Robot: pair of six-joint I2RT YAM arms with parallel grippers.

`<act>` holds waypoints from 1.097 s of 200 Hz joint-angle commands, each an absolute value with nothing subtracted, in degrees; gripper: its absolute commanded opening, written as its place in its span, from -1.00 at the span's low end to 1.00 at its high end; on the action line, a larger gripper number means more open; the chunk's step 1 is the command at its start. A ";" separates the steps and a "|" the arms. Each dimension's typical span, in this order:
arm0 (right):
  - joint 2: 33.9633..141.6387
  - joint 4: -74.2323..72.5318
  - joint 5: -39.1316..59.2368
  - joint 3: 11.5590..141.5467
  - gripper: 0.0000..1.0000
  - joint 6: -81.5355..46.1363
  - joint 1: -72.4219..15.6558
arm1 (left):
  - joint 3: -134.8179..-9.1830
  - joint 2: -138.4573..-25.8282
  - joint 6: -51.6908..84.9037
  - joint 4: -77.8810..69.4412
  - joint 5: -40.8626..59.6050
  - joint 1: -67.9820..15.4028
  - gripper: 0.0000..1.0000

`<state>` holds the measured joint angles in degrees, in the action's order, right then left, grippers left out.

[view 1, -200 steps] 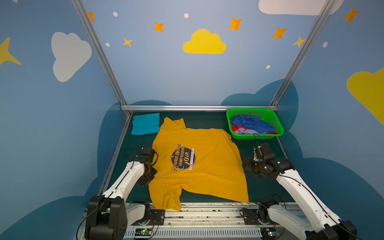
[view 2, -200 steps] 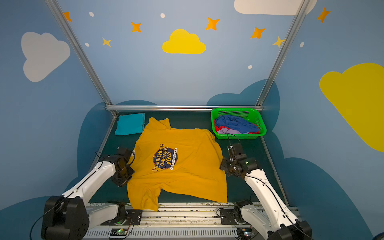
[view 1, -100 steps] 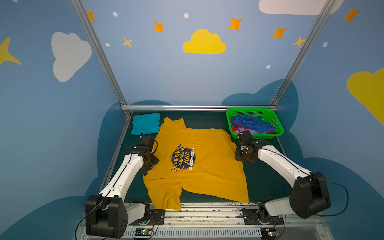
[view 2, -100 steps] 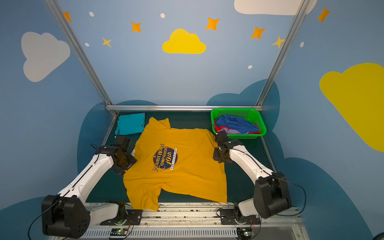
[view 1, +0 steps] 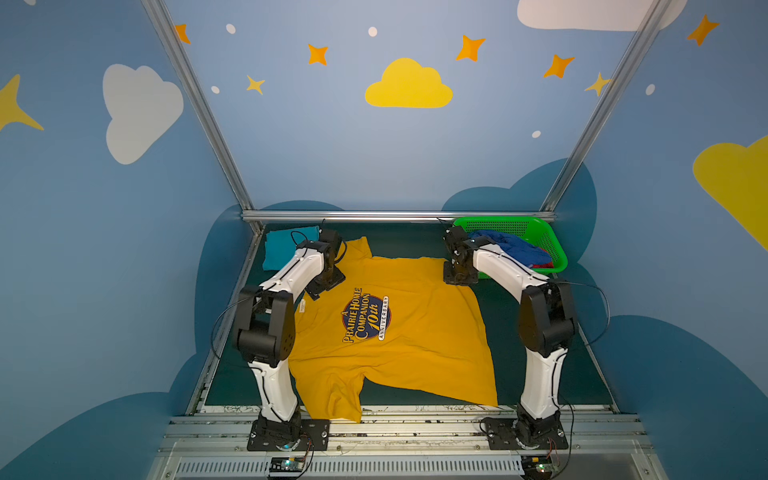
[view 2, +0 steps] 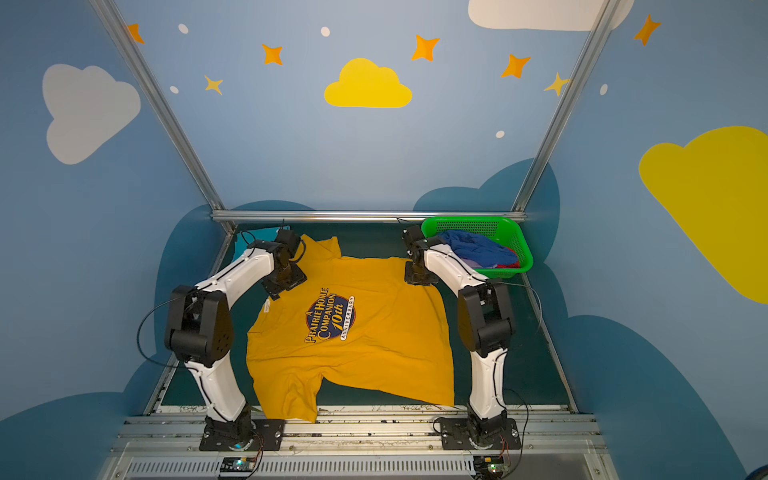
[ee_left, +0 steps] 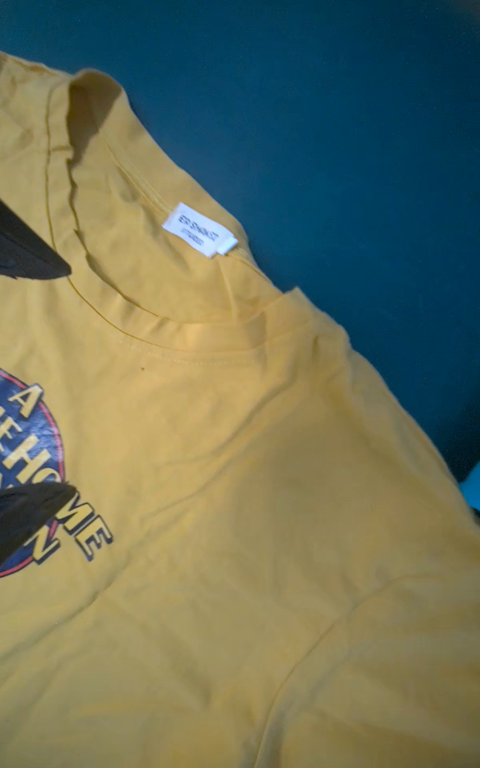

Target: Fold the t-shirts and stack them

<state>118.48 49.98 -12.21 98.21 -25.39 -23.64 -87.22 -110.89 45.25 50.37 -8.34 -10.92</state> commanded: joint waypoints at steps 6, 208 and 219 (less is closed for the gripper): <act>124.45 54.32 -16.13 105.63 -0.65 -23.52 -22.05 | -89.73 -114.58 44.03 51.95 -9.82 -10.99 0.54; 136.83 61.63 -16.96 122.80 -0.26 -23.95 -19.55 | -82.57 -118.41 46.73 52.62 -15.29 -4.84 0.67; 137.23 61.19 -17.04 122.67 -0.58 -23.98 -19.60 | -81.06 -118.05 47.01 52.06 -15.14 -3.70 0.63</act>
<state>137.23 60.31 -15.07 123.42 -23.27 -20.03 -85.19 -118.24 45.58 49.98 -12.40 -6.35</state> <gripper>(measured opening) 0.355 0.835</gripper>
